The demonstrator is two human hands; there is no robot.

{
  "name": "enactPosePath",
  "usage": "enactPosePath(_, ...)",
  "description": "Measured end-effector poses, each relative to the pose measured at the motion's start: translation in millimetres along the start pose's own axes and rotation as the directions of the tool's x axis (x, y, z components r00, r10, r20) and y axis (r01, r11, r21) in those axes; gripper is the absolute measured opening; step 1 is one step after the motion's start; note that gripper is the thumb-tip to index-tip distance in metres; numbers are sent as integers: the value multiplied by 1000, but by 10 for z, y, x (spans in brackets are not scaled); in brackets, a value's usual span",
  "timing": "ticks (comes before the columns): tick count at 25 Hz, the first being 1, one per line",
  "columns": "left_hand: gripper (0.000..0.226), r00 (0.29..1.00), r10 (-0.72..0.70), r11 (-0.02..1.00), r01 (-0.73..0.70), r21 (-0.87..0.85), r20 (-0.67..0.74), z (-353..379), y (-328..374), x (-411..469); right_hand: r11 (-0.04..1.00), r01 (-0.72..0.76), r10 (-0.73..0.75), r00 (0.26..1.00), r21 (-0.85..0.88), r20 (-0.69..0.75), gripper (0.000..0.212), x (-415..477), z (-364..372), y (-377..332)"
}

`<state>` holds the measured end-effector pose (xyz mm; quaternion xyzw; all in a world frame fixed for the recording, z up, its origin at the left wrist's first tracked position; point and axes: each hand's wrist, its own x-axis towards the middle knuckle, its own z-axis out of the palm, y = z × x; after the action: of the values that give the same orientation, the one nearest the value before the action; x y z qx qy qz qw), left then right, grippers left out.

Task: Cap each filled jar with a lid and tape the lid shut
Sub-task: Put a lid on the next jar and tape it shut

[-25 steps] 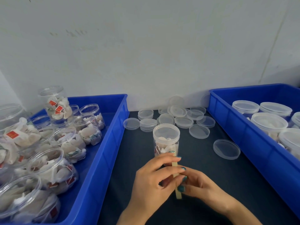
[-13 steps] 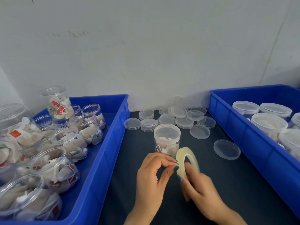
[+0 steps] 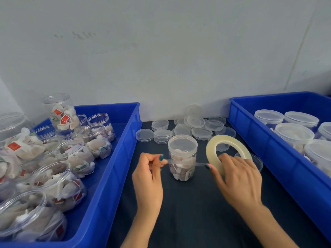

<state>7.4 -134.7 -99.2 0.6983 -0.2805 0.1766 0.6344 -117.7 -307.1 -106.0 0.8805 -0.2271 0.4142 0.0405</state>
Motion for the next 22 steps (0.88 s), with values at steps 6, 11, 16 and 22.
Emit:
enactPosePath(6,15,983,-173,985,172,-33,-66,96,-260,73,990,-131,132,991,-43,13,67,186,136,51)
enactPosePath(11,13,979,-189,982,187,-38,-78,202,-361,163,989,-143,144,989,-46,23,66,242,249,57)
enactPosePath(16,17,979,-202,978,201,-62,0,387,-421,302,992,-117,119,991,-36,54,56,339,395,92)
enactPosePath(22,23,941,-259,919,310,-244,220,615,-472,445,995,-98,96,991,19,96,59,414,534,146)
